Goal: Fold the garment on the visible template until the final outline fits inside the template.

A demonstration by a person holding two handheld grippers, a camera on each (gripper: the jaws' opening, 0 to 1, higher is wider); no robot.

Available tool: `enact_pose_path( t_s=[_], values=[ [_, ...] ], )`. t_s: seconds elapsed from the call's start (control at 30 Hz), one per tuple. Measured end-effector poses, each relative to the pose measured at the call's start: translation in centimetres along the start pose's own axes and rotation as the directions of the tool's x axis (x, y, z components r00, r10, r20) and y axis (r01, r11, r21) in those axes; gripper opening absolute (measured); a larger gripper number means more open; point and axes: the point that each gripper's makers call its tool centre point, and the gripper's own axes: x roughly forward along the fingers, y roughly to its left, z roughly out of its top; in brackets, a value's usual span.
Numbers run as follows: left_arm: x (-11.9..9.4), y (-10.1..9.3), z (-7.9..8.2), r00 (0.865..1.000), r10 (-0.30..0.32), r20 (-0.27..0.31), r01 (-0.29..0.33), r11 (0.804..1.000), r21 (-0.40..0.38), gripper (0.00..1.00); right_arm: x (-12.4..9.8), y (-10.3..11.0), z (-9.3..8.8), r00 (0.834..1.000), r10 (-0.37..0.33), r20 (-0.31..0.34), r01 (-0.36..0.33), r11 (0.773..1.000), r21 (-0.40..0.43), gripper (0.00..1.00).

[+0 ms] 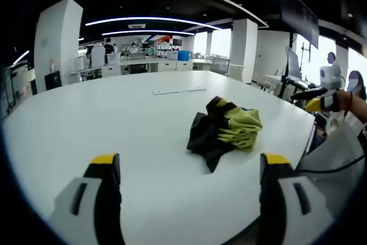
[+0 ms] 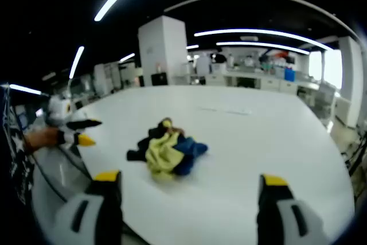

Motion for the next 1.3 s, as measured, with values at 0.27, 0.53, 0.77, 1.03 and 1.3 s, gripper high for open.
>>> enact_pose_path(
  t_s=[0.27,0.53,0.77,1.03,1.3],
  values=[
    [-0.2,0.2,0.5,0.999,0.014,0.029,-0.014,1.0,-0.017,0.99,-0.3,0.2,-0.3,1.0,0.01,-0.005,-0.01,1.0,0.0,0.99],
    [0.0,-0.3,0.1,1.0,-0.005,0.008,0.005,1.0,0.006,0.99,-0.9,-0.1,0.0,1.0,0.0,0.008,0.0,1.0,0.006,0.99],
    [0.1,-0.7,0.0,1.0,-0.017,-0.002,0.017,1.0,0.02,0.99,-1.4,-0.4,0.4,1.0,-0.006,0.018,0.006,1.0,-0.001,0.99],
    [-0.4,-0.8,0.9,0.999,-0.018,0.041,0.017,0.999,0.034,0.99,-1.9,-0.6,1.3,0.999,0.006,0.04,-0.005,1.0,-0.008,0.99],
    [0.0,-2.2,1.1,0.999,-0.039,0.001,0.039,0.999,0.038,0.97,-1.9,-0.7,2.8,0.996,0.044,0.073,-0.043,0.999,-0.007,0.99]
  ],
)
